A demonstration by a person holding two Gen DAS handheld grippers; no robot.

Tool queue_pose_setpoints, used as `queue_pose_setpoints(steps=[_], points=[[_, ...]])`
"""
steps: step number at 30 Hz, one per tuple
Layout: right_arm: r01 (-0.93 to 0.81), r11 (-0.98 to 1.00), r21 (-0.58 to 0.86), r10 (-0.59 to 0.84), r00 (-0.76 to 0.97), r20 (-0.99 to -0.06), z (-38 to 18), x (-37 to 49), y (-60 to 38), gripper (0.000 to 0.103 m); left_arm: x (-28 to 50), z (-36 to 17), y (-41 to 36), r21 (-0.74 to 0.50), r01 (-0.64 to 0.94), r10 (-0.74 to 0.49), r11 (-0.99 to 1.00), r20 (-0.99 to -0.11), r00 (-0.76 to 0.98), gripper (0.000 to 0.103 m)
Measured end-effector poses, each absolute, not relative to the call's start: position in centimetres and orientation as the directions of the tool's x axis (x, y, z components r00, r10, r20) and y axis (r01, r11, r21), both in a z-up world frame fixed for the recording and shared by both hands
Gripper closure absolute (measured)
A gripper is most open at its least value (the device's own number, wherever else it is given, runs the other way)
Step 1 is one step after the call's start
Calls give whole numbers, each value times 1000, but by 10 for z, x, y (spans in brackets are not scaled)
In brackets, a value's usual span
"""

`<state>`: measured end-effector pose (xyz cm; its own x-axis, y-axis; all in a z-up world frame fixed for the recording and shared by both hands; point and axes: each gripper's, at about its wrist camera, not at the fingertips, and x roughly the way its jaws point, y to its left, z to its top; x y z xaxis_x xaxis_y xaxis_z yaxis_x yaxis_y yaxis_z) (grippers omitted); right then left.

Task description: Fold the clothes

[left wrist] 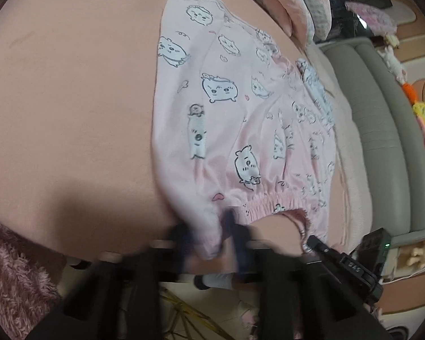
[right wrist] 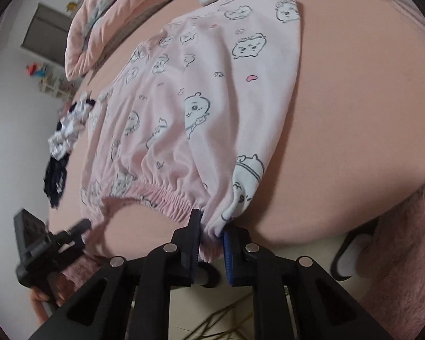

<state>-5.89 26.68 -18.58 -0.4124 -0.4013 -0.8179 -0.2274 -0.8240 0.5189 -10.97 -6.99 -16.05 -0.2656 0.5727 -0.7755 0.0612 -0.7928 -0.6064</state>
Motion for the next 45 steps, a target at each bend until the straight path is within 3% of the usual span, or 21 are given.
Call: queue_pose_setpoints(steps=[9, 24, 27, 32, 37, 45], points=[[-137, -881, 454, -339, -487, -805, -147, -47, 270, 96, -102, -133, -73, -570, -9, 546, -822, -783, -298, 95], [-185, -883, 431, -346, -365, -865, -182, -43, 276, 96, -105, -157, -75, -533, 21, 519, -846, -831, -200, 92], [-191, -901, 389, -315, -329, -891, -174, -42, 280, 86, -103, -147, -83, -502, 25, 488, -865, -850, -197, 87], [-183, -930, 318, -224, -404, -887, -137, -28, 295, 86, -109, -124, -101, -466, -20, 457, -885, -859, -229, 82], [-72, -954, 289, -219, -490, -844, -93, -62, 286, 85, -142, -106, -113, -445, -47, 439, -894, -852, -286, 82], [100, -940, 327, -335, -461, -822, -89, -183, 229, 85, -244, -116, -122, -435, -15, 411, -900, -840, -354, 82]])
